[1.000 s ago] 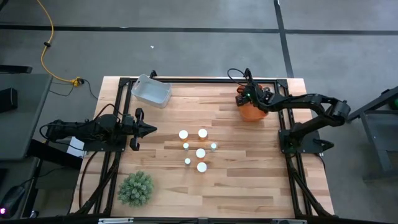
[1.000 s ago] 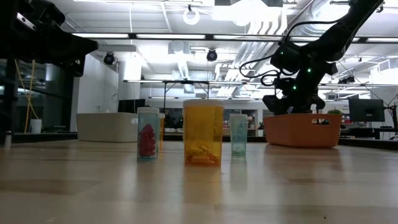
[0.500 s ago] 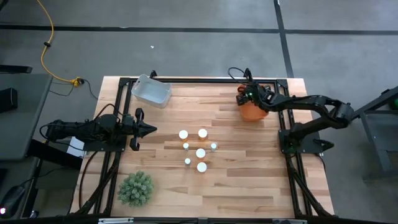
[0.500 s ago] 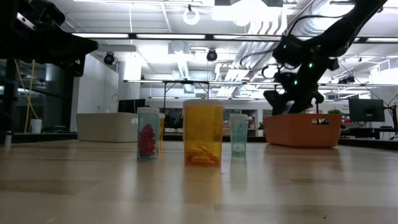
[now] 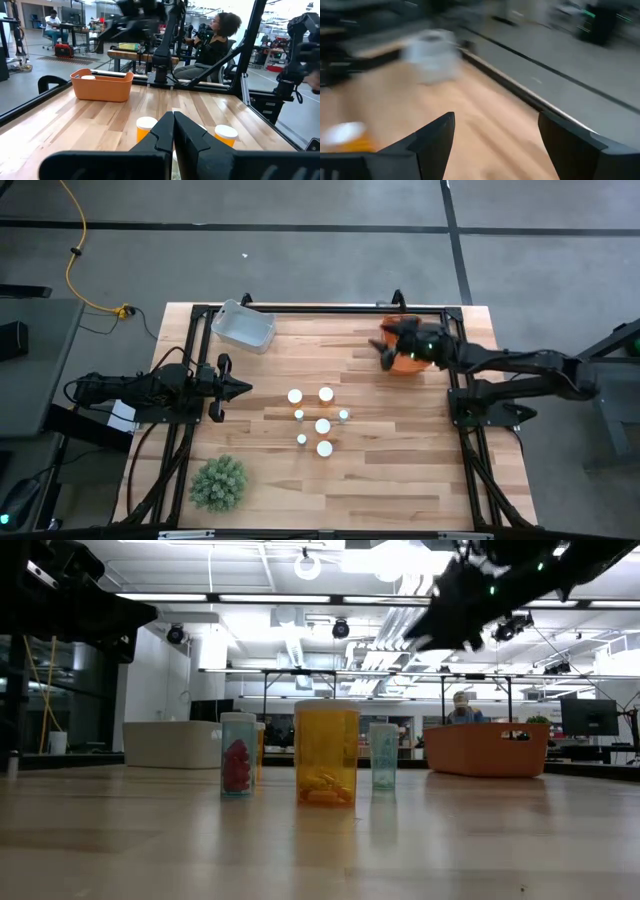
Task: Pick and place medicine bottles into bin by pill shape (circle, oval)
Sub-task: Put the top left blue tablet bottle into the gray bin
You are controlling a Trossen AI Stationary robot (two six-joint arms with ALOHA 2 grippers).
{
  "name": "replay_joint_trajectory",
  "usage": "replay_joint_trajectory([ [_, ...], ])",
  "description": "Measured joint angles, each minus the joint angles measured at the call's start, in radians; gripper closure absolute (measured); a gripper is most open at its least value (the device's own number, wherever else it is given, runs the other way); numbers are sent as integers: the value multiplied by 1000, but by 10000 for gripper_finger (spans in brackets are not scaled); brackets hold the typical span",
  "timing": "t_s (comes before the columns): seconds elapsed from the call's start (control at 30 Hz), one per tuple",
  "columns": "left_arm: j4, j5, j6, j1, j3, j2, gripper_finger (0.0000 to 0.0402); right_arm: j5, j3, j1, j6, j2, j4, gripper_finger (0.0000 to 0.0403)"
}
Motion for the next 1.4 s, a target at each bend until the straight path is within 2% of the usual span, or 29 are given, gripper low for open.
replay_joint_trajectory([
  [0.13, 0, 0, 0, 0, 0, 0, 401, 1, 0, 140, -91, 52, 159, 123],
  [0.27, 0, 0, 0, 0, 0, 0, 401, 1, 0, 231, -152, 141, 302, 123],
  [0.47, 0, 0, 0, 0, 0, 0, 401, 1, -1, 295, -205, 316, 514, 123],
  [0.57, 0, 0, 0, 0, 0, 0, 401, -22, -1, 296, -231, 361, 583, 123],
  [0.73, 25, -2, 0, 0, 0, 0, 401, -111, -1, 287, -238, 350, 603, 123],
  [0.97, 165, -24, -27, 0, 0, 1, 401, -116, -1, 288, -238, 329, 599, 123],
  [1.07, 198, -67, -58, 0, 0, 1, 401, -122, -1, 288, -238, 329, 591, 123],
  [1.13, 279, -115, -75, 0, 0, 8, 401, -122, -1, 288, -238, 329, 585, 123],
  [1.2, 364, -120, -63, 1, 0, 33, 397, -122, -1, 288, -238, 329, 589, 123],
  [1.3, 463, -90, -26, 0, 10, 94, 377, -122, -1, 288, -238, 329, 588, 123],
  [1.4, 466, -84, -19, -1, 55, 191, 338, -122, -1, 288, -238, 329, 594, 123],
])
